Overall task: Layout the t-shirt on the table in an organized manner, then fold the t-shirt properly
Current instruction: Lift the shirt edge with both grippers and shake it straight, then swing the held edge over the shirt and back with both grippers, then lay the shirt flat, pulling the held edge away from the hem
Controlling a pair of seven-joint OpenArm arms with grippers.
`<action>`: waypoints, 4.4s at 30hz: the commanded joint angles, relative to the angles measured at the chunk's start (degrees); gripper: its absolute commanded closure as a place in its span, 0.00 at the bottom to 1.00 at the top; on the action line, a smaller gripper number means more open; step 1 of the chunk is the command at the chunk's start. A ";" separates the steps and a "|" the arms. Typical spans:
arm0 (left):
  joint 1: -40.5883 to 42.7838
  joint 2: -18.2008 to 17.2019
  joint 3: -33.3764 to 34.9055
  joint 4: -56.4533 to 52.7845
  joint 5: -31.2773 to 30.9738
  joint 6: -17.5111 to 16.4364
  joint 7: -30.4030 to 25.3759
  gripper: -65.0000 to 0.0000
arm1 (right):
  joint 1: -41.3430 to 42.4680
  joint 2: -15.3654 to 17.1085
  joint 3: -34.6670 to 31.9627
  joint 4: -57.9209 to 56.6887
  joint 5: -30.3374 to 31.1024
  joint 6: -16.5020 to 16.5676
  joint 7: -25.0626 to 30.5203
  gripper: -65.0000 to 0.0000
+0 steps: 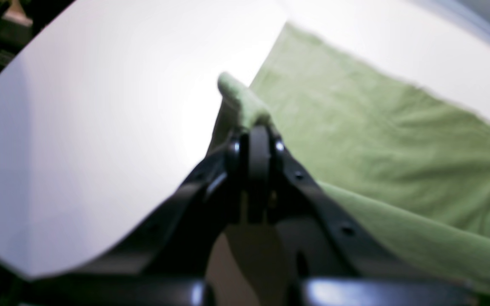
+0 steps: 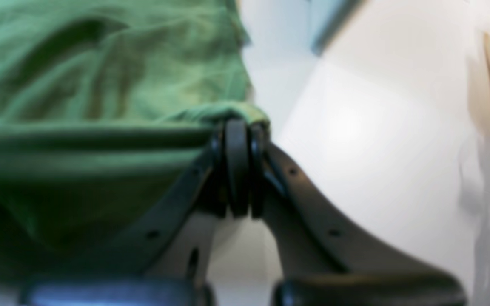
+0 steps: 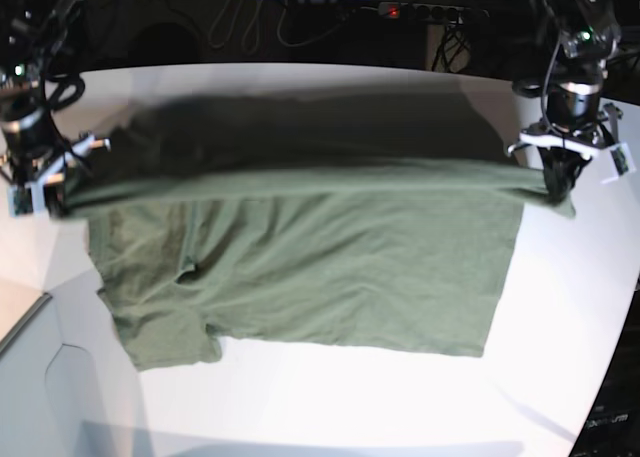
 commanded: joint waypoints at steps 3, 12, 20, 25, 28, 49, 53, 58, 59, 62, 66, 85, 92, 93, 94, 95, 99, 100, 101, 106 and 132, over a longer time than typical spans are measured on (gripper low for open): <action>-6.18 -1.98 0.46 -1.37 -0.50 0.37 -1.63 0.98 | 9.01 0.41 -2.32 -4.83 -4.57 0.14 1.00 1.00; -19.81 -9.54 9.52 -9.99 -0.50 0.90 -1.63 0.98 | 31.34 3.31 -2.32 -22.41 -13.80 0.14 1.44 1.00; -19.19 -9.28 9.87 -6.29 -0.85 0.90 5.32 0.98 | 29.32 4.54 -1.00 -16.61 -13.98 0.14 1.44 1.00; -12.34 -9.01 9.95 -1.99 -0.94 0.90 9.10 0.98 | 17.89 2.52 -0.83 -7.47 -13.01 0.14 1.44 1.00; -8.73 -7.87 10.22 -2.78 -0.76 0.90 8.30 0.98 | 9.71 2.08 -1.26 -4.83 -8.26 0.14 1.44 1.00; -31.33 -6.64 10.57 -50.95 -0.50 0.81 -0.93 0.98 | 25.63 7.62 -5.48 -50.72 -3.08 0.14 6.27 1.00; -36.25 -6.81 10.57 -62.12 -0.50 0.90 -10.07 0.98 | 33.28 9.29 -10.14 -65.40 -3.08 0.14 13.48 1.00; -43.99 -8.48 10.57 -74.07 -0.50 0.90 -19.39 0.98 | 42.86 11.49 -13.40 -81.93 -2.99 -7.64 25.97 1.00; -45.83 -9.01 10.57 -76.10 -0.50 0.90 -20.53 0.98 | 44.70 12.19 -13.84 -84.66 -2.99 -10.98 28.60 1.00; -50.67 -10.42 10.57 -80.76 -0.50 0.90 -22.47 0.98 | 49.28 14.21 -15.33 -90.37 -2.99 -19.86 33.53 1.00; -54.89 -11.47 10.57 -81.63 -0.50 0.90 -22.29 0.98 | 52.62 15.44 -15.86 -91.95 -2.99 -23.11 36.08 1.00; -33.70 -6.99 10.22 -31.26 -0.94 0.90 -0.31 0.98 | 34.24 17.82 -15.42 -69.36 -2.64 -23.02 34.32 1.00; -23.41 -6.73 9.95 -19.30 -0.94 0.90 0.83 0.98 | 14.73 13.51 -15.33 -37.62 0.97 -19.06 29.75 1.00; -22.27 -6.73 9.95 -18.43 -0.94 0.90 0.83 0.98 | 12.70 12.63 -15.33 -33.32 1.49 -17.31 28.16 1.00; -21.13 -6.81 9.95 -17.55 -0.94 0.90 0.83 0.98 | 10.86 11.75 -15.33 -29.18 1.58 -15.55 26.05 1.00; -19.90 -6.99 9.95 -16.84 -0.94 0.90 0.83 0.98 | 9.01 10.78 -15.33 -24.96 1.58 -14.05 23.50 1.00; -15.77 -7.17 9.16 -13.41 -0.94 0.90 0.83 0.98 | 4.35 9.20 -15.33 -11.07 1.58 -9.04 12.78 1.00; -14.62 -6.99 7.93 -12.01 -1.03 0.90 0.83 0.98 | 3.47 9.20 -15.33 -7.91 1.58 -7.11 9.88 1.00; -13.83 -6.73 6.79 -10.69 -1.03 0.90 0.92 0.98 | 2.68 9.20 -15.33 -5.18 1.58 -5.53 7.33 1.00; -8.82 -6.64 3.36 -6.38 -1.03 0.46 0.92 0.98 | -0.13 9.38 -13.48 2.99 1.58 0.14 -2.60 1.00; 1.46 -4.97 -3.14 -6.82 -1.03 0.20 0.83 0.98 | 0.13 10.69 -12.25 -8.61 1.41 0.14 -5.07 1.00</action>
